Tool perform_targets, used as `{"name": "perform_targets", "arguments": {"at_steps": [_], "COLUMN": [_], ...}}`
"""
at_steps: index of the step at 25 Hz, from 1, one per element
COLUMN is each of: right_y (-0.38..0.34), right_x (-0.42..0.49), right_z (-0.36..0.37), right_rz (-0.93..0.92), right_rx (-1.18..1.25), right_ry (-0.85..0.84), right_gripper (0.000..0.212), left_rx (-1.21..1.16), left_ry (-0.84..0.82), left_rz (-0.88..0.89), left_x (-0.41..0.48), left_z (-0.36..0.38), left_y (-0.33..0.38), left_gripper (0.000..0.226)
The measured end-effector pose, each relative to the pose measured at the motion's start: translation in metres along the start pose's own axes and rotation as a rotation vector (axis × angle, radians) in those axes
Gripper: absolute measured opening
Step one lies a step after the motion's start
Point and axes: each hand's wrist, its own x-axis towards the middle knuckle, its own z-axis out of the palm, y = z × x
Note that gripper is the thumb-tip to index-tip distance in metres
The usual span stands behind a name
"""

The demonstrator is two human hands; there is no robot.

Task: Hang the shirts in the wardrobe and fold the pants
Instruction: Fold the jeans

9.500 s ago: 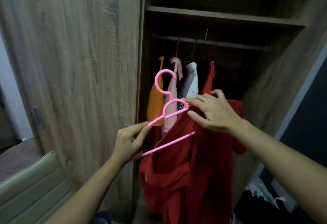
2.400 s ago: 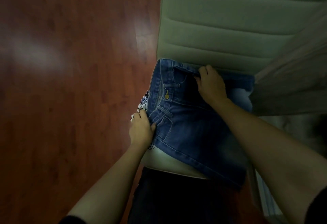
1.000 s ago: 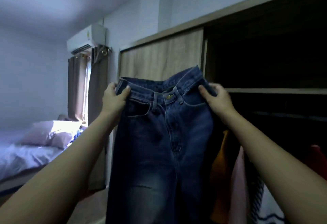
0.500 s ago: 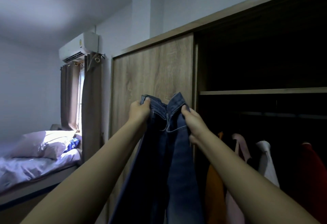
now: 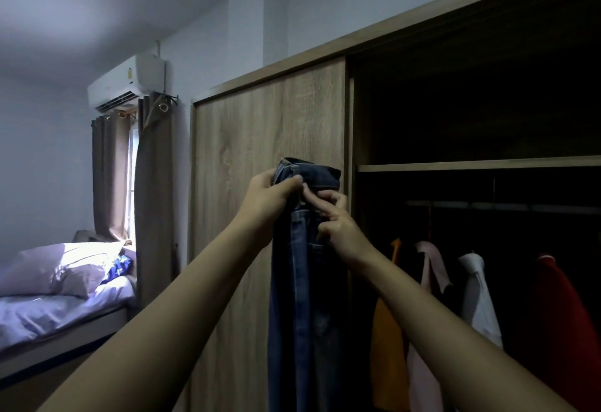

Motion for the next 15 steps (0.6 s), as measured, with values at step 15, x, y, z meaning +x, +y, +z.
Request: {"name": "perform_targets", "arguments": {"at_steps": [15], "right_y": [0.030], "right_x": [-0.021], "right_z": [-0.018], "right_rz": [0.118], "right_rx": [-0.043], "right_ry": [0.493], "right_gripper": [0.068], "left_rx": [0.174], "left_ry": [-0.060], "left_rz": [0.017], "left_x": [-0.042], "left_z": [-0.023], "left_y": [-0.041], "left_gripper": [0.015]}}
